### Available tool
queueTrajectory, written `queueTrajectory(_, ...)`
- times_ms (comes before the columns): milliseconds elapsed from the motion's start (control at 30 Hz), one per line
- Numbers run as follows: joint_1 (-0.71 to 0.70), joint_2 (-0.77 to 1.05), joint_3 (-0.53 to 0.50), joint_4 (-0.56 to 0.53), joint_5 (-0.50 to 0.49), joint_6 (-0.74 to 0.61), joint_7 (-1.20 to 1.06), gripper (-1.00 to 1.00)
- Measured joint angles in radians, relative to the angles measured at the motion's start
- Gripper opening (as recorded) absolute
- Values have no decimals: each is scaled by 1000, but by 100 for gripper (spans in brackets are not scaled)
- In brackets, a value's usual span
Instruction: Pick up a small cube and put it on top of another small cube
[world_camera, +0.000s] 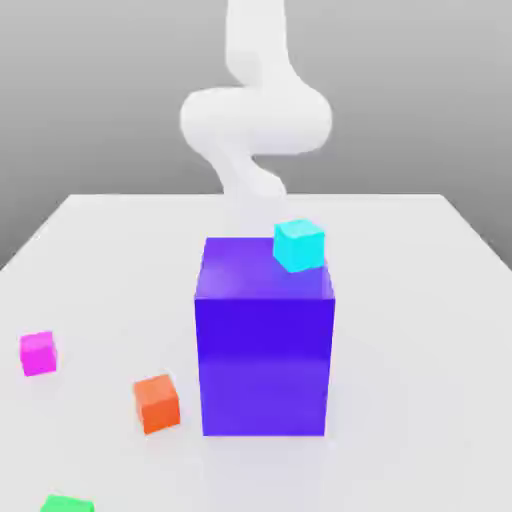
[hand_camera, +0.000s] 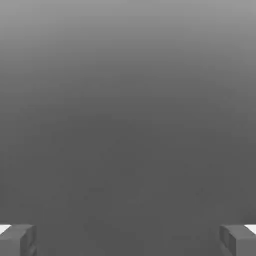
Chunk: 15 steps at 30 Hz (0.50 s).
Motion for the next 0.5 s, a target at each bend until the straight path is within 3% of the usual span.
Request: queueTrajectory(500,-311,544,-272,-222,-8,300,158,0)
